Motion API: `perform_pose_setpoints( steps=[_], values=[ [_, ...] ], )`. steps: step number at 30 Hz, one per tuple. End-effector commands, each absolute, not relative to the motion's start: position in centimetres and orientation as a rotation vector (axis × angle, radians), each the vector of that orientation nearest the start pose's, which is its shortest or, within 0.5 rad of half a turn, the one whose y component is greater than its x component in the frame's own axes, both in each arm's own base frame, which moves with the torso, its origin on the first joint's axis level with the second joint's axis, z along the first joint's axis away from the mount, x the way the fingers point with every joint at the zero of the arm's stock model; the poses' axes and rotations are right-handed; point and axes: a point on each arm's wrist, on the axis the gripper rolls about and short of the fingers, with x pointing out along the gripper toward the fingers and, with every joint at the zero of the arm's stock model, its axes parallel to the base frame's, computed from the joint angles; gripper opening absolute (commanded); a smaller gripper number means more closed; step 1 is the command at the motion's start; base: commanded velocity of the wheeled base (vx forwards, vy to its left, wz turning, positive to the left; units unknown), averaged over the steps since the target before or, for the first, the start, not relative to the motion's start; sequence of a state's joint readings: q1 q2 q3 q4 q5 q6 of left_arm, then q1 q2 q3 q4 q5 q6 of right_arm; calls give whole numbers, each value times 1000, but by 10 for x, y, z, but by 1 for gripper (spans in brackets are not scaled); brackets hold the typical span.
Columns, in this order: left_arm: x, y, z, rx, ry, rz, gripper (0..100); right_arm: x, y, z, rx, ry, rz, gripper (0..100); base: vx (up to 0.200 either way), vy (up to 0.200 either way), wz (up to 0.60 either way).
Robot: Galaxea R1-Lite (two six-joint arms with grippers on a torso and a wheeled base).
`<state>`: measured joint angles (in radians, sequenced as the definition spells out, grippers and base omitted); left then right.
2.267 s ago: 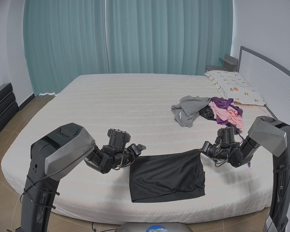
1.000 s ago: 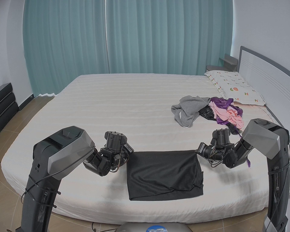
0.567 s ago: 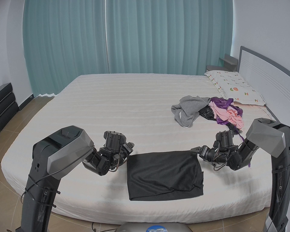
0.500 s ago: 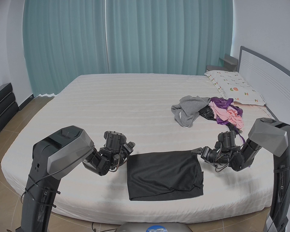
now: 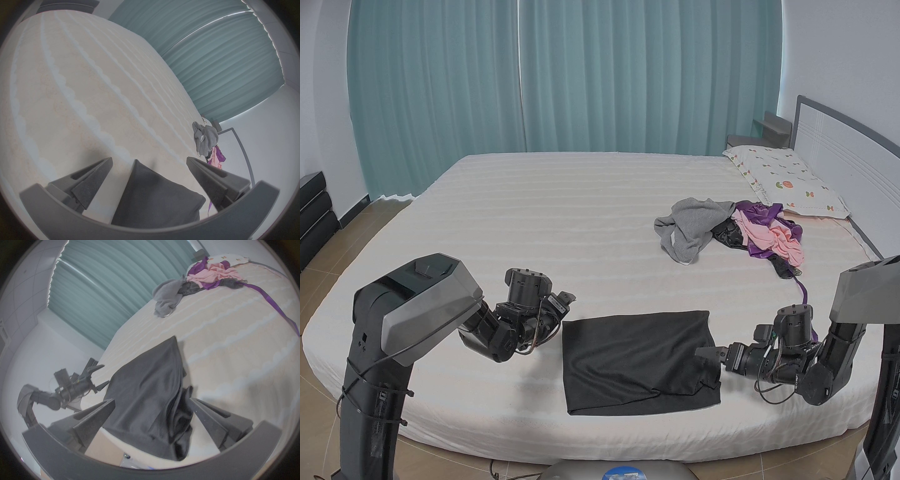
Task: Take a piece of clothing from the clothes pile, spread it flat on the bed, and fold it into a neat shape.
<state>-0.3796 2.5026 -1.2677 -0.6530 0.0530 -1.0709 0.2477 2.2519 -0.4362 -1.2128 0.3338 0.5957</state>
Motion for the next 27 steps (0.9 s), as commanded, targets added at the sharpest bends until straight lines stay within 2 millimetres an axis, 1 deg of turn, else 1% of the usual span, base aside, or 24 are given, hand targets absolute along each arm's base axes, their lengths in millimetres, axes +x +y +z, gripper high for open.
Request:
perform_pose_setpoints(
  steps=[1, 3, 8, 14, 15, 22, 23, 27],
  values=[
    [420, -152, -4, -935, 666, 32, 100, 272, 86, -13, 567, 810, 399, 100, 0, 0, 0],
    [420, -152, -5, -935, 669, 34, 100, 271, 87, -14, 566, 811, 401, 100, 0, 0, 0],
    [421, -151, -5, -934, 668, 35, 100, 273, 87, -23, 564, 837, 391, 100, 0, 0, 0],
    [421, -151, -5, -934, 668, 35, 100, 277, 90, -24, 561, 827, 402, 100, 0, 0, 0],
    [421, -151, -5, -934, 668, 35, 100, 277, 92, -24, 558, 831, 404, 0, 0, 0, 0],
    [419, -151, -5, -934, 672, 38, 100, 269, 88, -22, 550, 850, 391, 0, 0, 0, 0],
    [419, -151, -5, -934, 672, 38, 100, 264, 85, -23, 536, 861, 385, 0, 0, 0, 0],
    [419, -151, -5, -934, 672, 38, 100, 260, 75, -24, 510, 859, 364, 0, 0, 0, 0]
  ],
)
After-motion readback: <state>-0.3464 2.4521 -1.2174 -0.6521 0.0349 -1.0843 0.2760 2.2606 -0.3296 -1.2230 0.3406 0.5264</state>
